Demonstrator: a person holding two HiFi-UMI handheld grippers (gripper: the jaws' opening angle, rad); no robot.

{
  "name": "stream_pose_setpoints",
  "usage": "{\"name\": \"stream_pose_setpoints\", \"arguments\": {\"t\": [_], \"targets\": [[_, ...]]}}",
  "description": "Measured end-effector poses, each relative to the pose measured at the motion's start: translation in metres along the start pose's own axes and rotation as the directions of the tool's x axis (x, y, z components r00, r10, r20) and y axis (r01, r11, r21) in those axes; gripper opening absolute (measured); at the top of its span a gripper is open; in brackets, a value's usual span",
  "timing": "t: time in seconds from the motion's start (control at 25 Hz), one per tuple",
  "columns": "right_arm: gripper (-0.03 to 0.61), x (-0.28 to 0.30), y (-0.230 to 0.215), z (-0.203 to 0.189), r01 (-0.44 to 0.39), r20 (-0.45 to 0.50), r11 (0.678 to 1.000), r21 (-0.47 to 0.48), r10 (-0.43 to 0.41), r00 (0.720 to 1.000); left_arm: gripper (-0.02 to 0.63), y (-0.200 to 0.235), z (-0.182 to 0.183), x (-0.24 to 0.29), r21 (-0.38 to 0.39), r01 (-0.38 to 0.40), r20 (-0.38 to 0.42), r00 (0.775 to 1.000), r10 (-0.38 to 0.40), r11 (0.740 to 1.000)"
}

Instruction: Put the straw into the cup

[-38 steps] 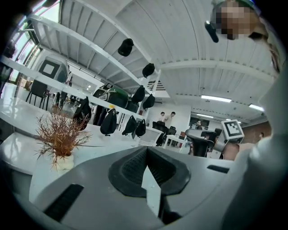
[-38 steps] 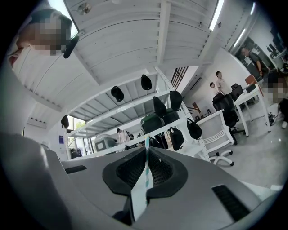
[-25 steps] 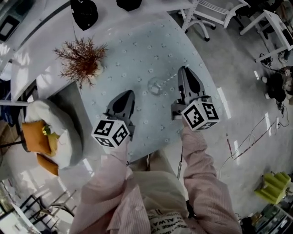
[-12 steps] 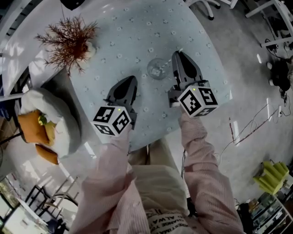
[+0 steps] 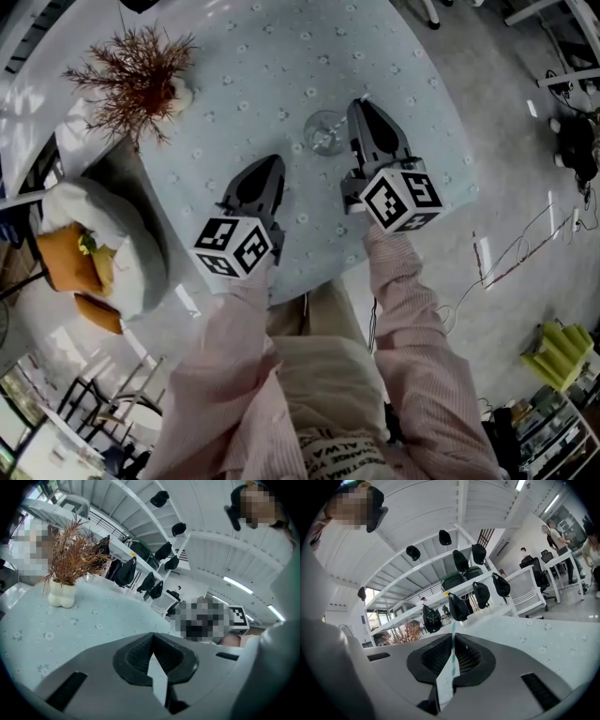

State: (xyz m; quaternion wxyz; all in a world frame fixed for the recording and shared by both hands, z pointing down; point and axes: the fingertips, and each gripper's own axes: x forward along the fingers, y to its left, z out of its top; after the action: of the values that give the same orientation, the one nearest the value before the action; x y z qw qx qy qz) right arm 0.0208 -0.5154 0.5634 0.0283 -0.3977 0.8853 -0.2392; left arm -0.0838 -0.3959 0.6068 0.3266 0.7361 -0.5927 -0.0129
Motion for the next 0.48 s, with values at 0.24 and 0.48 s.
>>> {"name": "stream_pose_setpoints", "arguments": {"t": [0.24,0.48], "targets": [[0.017,0.004,-0.005,-0.002,0.015,-0.016,1.000,0.001,-0.015,1.000,0.000,0.001,-0.003,0.001,-0.008,0.005,-0.007,1.000,-0.005,1.000],[0.022,0.005,-0.011,-0.013,0.036,-0.042,0.999,0.028,-0.034,0.999,0.000,0.005,-0.006,0.002,-0.029,0.009,-0.008,1.000,-0.009,1.000]]}}
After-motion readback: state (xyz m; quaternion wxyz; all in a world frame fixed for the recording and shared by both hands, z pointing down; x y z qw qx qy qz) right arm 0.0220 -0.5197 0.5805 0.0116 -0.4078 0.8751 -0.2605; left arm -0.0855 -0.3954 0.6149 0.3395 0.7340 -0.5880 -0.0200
